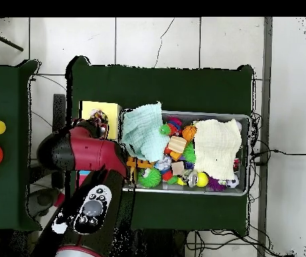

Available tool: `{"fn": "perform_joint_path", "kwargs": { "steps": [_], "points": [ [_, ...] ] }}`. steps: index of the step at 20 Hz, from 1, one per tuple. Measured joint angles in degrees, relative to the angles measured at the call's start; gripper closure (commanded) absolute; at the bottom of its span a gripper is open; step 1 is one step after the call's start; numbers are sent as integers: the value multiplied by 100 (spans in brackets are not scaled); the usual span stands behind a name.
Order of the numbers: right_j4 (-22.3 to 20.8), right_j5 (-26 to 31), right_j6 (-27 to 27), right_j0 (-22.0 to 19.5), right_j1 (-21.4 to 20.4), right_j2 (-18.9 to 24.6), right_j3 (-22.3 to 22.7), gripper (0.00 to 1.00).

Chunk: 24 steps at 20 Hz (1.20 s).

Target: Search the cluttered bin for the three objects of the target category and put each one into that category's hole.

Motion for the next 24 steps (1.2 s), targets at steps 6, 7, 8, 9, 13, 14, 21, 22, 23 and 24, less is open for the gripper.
{"fn": "perform_joint_path", "kwargs": {
  "steps": [6,7,8,9,13,14,21,22,23,24],
  "points": [
    [-3,772,-1,-65,-123,-11,-192,0],
    [-3,845,-1,-75,-137,-15,-206,0],
    [-2,984,-1,-95,-164,-13,-230,0],
    [-3,1008,-1,-97,-169,-14,-236,0],
    [-6,1045,-1,-100,-180,-14,-241,0],
    [-6,1045,-1,-101,-180,-14,-241,0],
    [-126,1049,-1,-112,-219,-26,-247,100],
    [-152,1046,-1,-118,-240,-34,-247,100],
    [-198,1047,-1,-131,-275,-46,-251,100],
    [-225,1058,-1,-141,-300,-57,-253,100]
  ]
}}
